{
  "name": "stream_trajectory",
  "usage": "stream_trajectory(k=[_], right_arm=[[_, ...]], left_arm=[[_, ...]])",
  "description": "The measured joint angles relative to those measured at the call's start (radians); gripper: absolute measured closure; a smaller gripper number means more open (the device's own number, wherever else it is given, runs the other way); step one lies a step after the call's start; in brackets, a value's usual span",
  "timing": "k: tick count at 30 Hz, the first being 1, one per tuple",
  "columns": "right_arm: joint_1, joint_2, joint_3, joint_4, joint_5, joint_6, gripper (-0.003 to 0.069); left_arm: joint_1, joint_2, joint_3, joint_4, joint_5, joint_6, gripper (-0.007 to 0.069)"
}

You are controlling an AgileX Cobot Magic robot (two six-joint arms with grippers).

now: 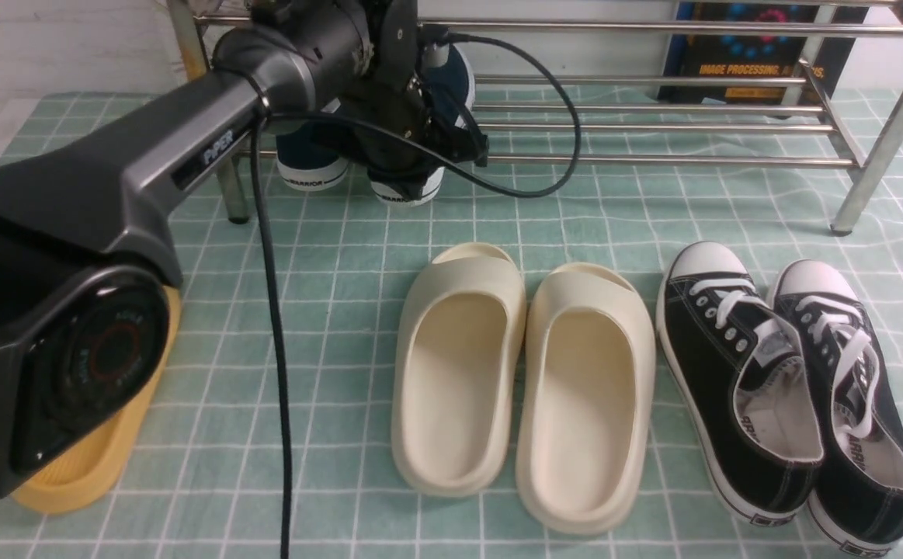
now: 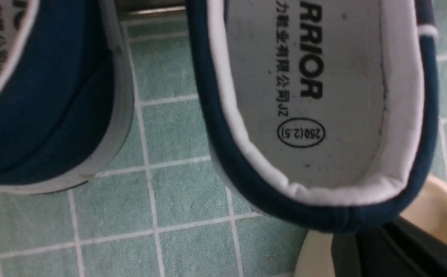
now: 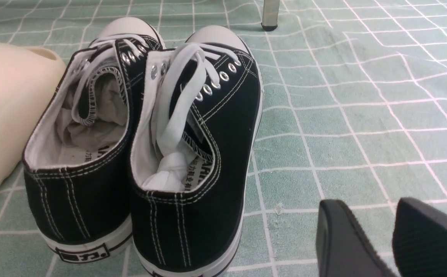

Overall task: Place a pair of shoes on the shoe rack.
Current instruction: Use the left arm to put a shoe into the shoe rack

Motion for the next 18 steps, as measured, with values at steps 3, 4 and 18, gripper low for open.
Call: stream_trajectory(k=[3,4,18], right_arm=[[0.0,0.0,0.0,0.0,0.0,0.0,0.0412],[0.0,0.0,0.0,0.0,0.0,0.0,0.0412],[0.0,0.0,0.0,0.0,0.0,0.0,0.0412]], left_arm=[[0.002,0.001,0.0,0.002,-0.037,-0.018,0.0638],[0.002,0.003,0.0,0.001,-0.054,-0.02,0.0638],[0.005,-0.021,0.0,0.013,-0.064,-0.024,0.0599]])
